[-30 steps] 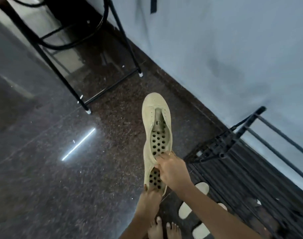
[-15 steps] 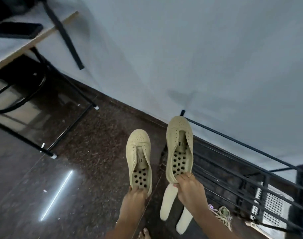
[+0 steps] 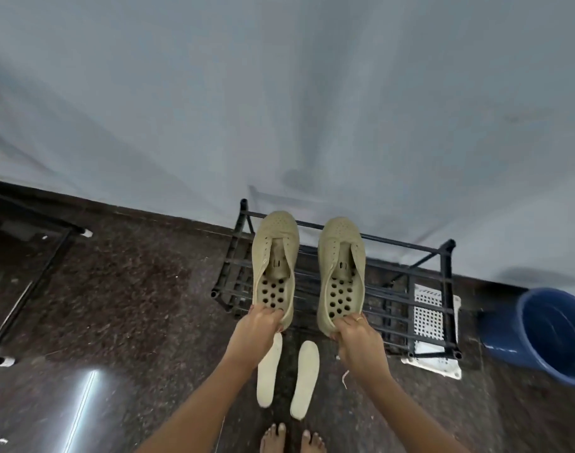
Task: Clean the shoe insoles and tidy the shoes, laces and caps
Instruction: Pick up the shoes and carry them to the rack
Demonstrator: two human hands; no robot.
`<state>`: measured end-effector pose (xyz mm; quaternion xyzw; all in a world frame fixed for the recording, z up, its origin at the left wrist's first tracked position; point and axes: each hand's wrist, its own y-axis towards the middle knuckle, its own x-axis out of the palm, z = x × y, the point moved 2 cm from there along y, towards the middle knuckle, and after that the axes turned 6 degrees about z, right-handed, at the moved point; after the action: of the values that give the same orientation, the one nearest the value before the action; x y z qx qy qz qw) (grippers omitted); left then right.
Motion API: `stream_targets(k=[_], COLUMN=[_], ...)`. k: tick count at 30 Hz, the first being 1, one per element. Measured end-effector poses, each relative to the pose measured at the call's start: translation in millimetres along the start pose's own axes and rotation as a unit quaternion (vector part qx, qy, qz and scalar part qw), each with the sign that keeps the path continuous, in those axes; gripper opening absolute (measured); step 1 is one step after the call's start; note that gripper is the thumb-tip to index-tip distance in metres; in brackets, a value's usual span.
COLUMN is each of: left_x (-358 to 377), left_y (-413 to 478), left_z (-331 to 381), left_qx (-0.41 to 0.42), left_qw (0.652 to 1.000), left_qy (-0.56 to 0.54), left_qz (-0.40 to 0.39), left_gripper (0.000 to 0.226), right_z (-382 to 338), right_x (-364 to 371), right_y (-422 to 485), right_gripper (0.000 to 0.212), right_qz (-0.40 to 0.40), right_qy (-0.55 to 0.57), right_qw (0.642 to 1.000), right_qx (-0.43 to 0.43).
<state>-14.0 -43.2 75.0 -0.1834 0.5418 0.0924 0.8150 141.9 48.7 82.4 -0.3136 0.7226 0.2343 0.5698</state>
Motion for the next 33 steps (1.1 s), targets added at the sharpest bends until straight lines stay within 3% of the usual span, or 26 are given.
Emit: stream_targets(k=[8,12,13,16,20,25,28,33], left_x=[46,67,71,82,88,89,83,74], left_y=[61,82,84,87,83,86,87,84], left_z=[28,36,36,34,34,25,26,34], left_qx=[0.062,0.066,0.069,0.066,0.077,0.122,0.106,0.108], left_qw=[0.997,0.997,0.996,0.995,0.993,0.99,0.991,0.989], left_qy=[0.038,0.041,0.047,0.051,0.059,0.062,0.062,0.091], left_qz=[-0.012,-0.013,-0.025,-0.048,-0.066,-0.039,-0.059,-0.036], left_gripper=[0.023,0.024,0.025,0.026,0.025,0.034,0.02,0.029], right_z=[66,90,95,101,99,98,98,93], right_x=[20,37,41,46,53,56,59,56], right_y=[12,12,13,12,13,11,12,9], right_gripper=[0.044,0.012,0.012,0.013,0.044,0.046,0.046,0.052], right_qz=[-0.005,-0.035,-0.05,-0.051,-0.036,-0.014,-0.018,0.001], right_qy=[-0.005,0.042,0.038,0.051,0.007,-0.043,-0.073,-0.101], right_qw=[0.996,0.99,0.989,0.988,0.993,0.996,0.995,0.992], right_qx=[0.087,0.132,0.131,0.135,0.109,0.072,0.07,0.073])
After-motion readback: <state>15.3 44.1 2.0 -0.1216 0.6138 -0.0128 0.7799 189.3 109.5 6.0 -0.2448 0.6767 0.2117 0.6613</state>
